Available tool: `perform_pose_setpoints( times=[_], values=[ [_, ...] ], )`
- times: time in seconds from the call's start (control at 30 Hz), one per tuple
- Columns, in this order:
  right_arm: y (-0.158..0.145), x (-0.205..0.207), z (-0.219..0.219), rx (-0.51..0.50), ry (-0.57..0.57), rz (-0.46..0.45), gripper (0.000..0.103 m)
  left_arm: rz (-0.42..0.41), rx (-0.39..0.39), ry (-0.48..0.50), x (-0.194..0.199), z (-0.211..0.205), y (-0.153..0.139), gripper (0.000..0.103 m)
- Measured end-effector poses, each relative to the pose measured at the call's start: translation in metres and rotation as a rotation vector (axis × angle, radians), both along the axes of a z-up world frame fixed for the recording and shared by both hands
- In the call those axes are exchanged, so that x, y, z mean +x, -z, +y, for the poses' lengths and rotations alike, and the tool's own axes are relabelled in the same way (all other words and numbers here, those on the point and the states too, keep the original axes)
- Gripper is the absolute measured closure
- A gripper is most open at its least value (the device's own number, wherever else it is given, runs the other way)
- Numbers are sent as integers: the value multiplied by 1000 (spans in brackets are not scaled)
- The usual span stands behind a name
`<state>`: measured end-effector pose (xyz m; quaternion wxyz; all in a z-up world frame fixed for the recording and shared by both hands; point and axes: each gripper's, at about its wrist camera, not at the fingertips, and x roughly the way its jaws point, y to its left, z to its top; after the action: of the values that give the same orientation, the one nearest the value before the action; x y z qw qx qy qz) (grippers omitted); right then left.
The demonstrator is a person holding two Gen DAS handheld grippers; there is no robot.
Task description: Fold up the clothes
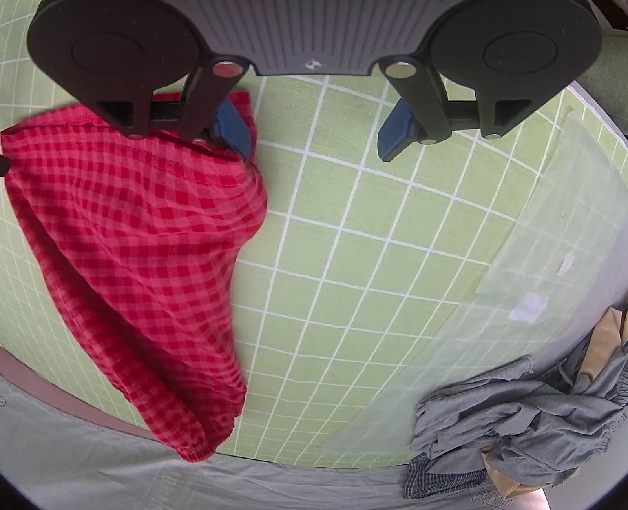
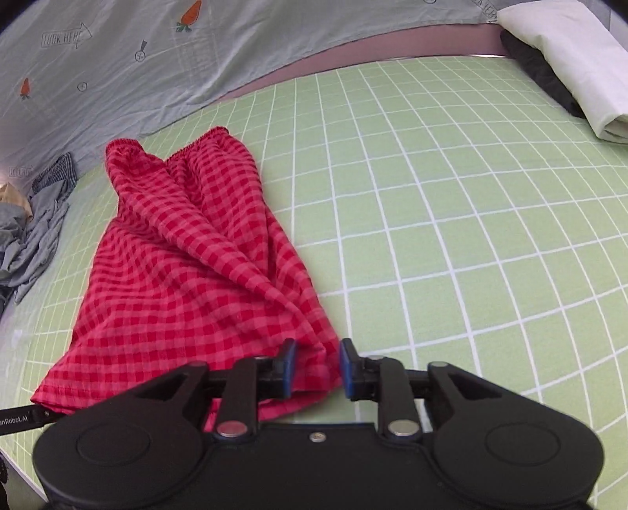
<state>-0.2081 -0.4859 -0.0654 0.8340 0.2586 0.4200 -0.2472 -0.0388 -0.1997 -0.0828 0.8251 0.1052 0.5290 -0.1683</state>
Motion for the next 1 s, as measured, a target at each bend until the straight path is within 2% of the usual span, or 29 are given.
perform_pose_setpoints(
  times=[0.2,0.27,0.47,0.67,0.77,0.97,1.0],
  values=[
    [-23,20,-1,-50,-17,-66,64,-6,-74,-56,21,10,-23,30],
    [-30,31,0,-72,-35,-84,60,-27,-74,-88,30,11,-28,30],
    [-25,74,3,-78,-99,-104,59,-35,-65,-100,67,2,-23,29],
    [-14,120,-11,-76,-142,-100,58,-21,-82,-31,101,-38,-9,29],
    [-10,147,-21,-75,-180,-115,65,-8,-85,3,121,-65,-1,29],
    [2,202,-47,-48,-205,-128,68,-24,-63,57,156,-110,16,29],
    [7,210,-50,-37,-214,-121,71,-31,-53,67,160,-117,19,29]
  ],
)
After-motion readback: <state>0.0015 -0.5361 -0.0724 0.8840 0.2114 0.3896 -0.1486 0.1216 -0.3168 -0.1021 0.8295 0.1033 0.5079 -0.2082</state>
